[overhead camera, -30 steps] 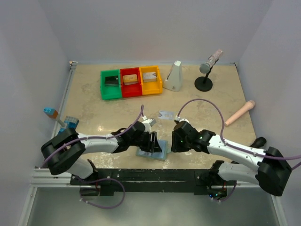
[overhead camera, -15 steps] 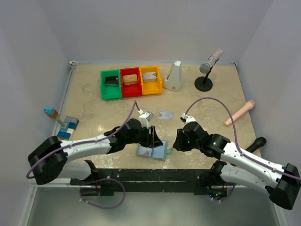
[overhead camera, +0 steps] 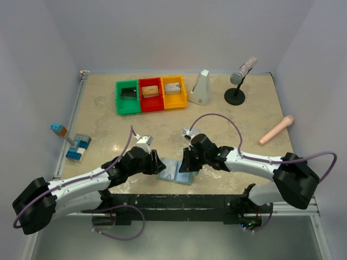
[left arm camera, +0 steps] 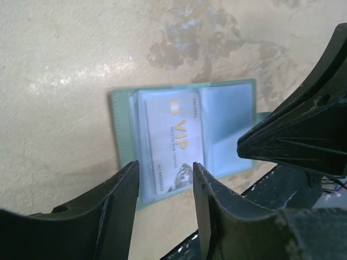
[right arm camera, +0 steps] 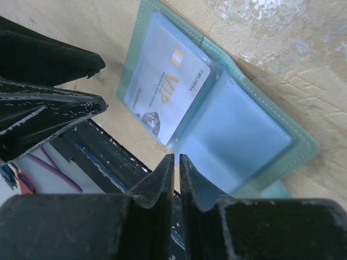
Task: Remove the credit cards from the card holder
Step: Remove the credit card from the card holder.
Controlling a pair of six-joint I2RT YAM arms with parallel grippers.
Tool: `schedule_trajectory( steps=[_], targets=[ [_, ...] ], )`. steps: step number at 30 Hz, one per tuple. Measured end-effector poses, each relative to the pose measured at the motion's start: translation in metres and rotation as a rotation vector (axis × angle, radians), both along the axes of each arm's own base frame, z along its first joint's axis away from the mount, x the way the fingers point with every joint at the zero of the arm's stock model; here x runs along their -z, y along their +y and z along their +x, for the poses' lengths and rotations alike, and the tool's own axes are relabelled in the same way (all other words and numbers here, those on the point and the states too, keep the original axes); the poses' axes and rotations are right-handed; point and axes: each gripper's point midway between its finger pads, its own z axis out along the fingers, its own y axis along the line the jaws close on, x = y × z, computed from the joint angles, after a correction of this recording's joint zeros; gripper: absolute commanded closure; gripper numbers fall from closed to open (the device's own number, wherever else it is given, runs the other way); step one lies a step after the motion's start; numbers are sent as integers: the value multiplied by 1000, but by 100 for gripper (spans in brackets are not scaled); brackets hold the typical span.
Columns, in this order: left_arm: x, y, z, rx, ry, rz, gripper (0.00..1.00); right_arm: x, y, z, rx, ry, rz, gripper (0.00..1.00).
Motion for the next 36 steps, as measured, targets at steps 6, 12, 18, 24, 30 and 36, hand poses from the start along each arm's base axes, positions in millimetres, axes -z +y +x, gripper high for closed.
schedule_trajectory(
  steps=[6,12,18,24,30,36],
  targets=[
    [21,12,-3,-27,42,44,53,18,12,6,14,42,11,85],
    [24,14,0,-45,44,36,54,28,11,11,34,63,-1,83],
    [40,19,-7,-46,76,50,55,32,9,20,49,71,-22,76],
    [40,15,-8,-38,82,21,56,23,12,34,49,44,-11,74],
    [40,10,-10,-23,90,-6,60,27,9,44,55,46,-26,73],
    [43,8,-13,-19,104,-28,69,29,10,50,42,60,-29,73]
  ],
)
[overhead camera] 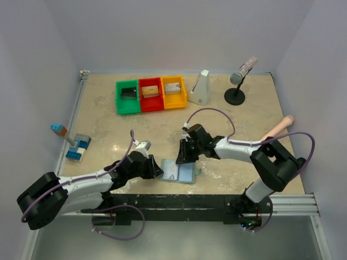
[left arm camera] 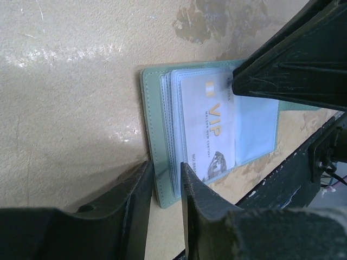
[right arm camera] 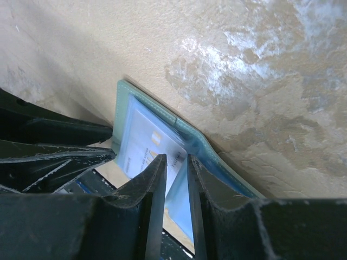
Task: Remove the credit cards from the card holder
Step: Remove the credit card from the card holder.
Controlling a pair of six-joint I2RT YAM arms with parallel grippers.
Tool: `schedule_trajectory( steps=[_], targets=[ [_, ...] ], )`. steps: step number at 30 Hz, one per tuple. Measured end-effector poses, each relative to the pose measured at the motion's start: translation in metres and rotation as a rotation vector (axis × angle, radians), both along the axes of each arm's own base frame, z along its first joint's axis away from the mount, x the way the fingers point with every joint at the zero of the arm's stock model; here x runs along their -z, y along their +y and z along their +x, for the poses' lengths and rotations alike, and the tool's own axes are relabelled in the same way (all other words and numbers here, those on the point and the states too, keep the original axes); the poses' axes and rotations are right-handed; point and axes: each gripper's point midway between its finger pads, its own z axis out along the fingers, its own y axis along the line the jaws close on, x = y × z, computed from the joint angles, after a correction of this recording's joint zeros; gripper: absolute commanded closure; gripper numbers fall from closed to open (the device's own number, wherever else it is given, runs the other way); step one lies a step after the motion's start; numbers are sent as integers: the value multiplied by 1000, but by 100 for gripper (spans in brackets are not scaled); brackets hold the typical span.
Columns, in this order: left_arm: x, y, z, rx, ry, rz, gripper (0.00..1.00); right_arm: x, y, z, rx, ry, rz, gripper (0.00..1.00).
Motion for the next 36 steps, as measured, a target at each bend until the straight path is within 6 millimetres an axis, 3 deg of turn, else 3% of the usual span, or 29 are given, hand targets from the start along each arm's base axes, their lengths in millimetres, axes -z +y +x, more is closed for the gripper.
schedule_trajectory(
  steps=[6,10,15,20,26,31,36],
  targets=[
    [1,2,-2,-2,2,-5,70,-3,7,5,-24,3,10,72],
    [0,12,-4,-26,-6,9,64,-7,2,8,-8,0,11,70],
    [-17,24,1,-75,-70,0,62,-36,-9,13,12,-70,44,69],
    [-32,22,7,-84,-124,-38,68,-60,-1,7,-23,-110,126,68],
    [-25,9,6,-24,-105,-46,80,-37,11,-18,-55,-19,171,53],
    [-19,-3,1,30,-74,-67,83,-16,8,-33,-46,42,161,52],
    [-28,-11,2,51,-95,-111,85,-16,10,-31,-29,41,178,54]
  ],
)
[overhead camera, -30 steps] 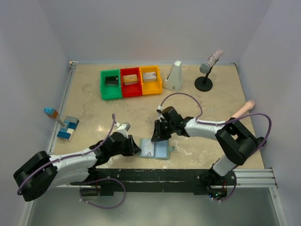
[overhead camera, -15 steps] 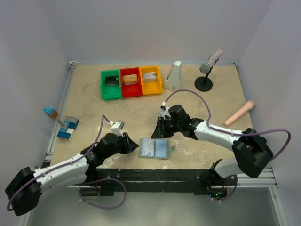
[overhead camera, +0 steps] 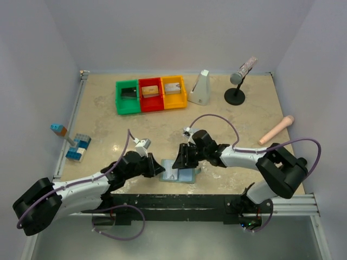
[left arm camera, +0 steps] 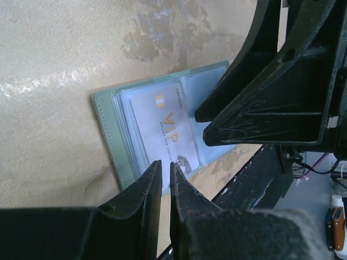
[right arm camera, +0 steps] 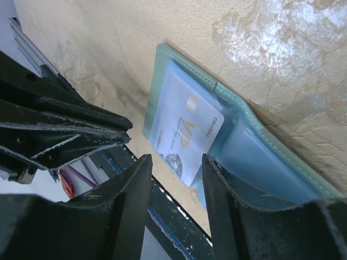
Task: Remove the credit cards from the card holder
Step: Remove the credit card from the card holder.
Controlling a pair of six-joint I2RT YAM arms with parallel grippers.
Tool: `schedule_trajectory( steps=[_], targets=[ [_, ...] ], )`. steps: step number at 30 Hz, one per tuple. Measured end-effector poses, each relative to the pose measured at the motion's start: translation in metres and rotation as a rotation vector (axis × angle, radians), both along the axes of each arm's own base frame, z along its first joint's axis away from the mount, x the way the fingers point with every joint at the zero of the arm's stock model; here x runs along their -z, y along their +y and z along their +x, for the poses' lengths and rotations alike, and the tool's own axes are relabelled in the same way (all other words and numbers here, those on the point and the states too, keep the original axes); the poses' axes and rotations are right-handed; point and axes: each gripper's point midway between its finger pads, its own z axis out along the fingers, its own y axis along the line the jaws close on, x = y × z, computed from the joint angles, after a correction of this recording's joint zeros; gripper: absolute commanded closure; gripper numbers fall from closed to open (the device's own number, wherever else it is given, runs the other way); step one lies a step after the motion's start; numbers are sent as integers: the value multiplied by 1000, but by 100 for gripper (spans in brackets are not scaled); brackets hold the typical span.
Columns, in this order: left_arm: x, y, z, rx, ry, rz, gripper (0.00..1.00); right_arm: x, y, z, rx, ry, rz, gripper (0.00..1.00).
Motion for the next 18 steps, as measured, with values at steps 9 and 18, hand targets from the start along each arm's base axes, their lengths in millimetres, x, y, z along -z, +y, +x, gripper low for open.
schedule_trajectory(
  steps=[9,18],
  targets=[
    [6,-4,0,12,11,3,90,18,2,-1,17,38,-9,56],
    [17,-1,-1,9,39,35,96,18,2,-1,20,36,-5,61]
  ],
)
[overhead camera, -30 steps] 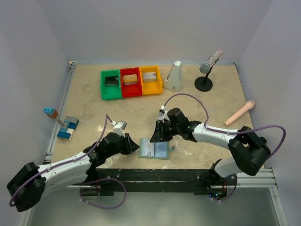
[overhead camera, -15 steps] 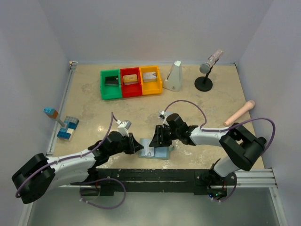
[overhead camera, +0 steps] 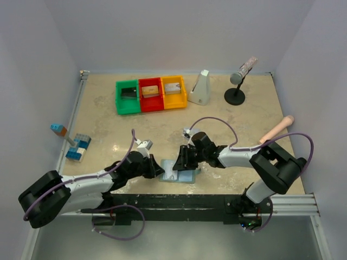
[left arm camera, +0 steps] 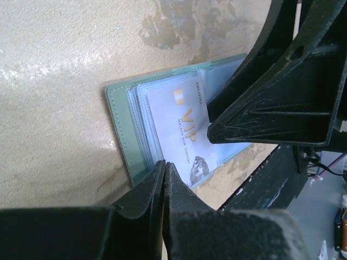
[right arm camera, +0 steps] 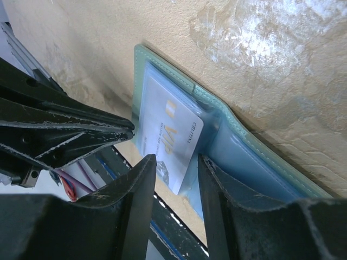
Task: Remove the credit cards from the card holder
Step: Remove the credit card from the card holder.
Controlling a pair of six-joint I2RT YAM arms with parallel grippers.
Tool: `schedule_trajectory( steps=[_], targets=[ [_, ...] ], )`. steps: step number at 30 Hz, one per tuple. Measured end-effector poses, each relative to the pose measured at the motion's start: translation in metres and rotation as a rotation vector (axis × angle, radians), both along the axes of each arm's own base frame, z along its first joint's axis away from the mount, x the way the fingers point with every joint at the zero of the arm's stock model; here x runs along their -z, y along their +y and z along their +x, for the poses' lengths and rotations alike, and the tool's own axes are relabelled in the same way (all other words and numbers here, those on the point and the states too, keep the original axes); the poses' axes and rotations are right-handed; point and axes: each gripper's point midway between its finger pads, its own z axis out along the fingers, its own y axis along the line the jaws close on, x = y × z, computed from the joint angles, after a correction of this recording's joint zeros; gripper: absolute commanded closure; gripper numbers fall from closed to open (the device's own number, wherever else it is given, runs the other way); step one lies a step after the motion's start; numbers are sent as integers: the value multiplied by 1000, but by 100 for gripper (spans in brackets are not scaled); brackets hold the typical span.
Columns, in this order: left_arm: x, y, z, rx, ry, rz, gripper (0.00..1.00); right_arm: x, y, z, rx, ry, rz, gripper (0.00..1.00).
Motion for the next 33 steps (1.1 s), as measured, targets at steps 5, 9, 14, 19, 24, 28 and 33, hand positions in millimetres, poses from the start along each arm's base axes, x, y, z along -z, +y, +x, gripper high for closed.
schedule_trajectory(
  steps=[5,9,14,19,24,28,33],
  targets=[
    [10,2,0,-5,20,27,100,2,-1,-2,2,4,0,66],
    [12,1,0,-5,21,28,100,3,-2,-2,2,3,2,66],
    [12,0,1,-5,18,25,100,3,-2,-3,4,1,12,66],
    [12,-1,2,-5,16,21,100,3,-2,-3,6,-3,18,65],
    [13,0,2,-7,17,19,100,-1,-3,-3,8,-13,23,65],
    [13,1,1,-10,13,18,100,-6,-2,-3,8,-23,32,65],
    [13,2,1,-11,14,20,100,-6,-3,-3,8,-22,32,66]
  ],
)
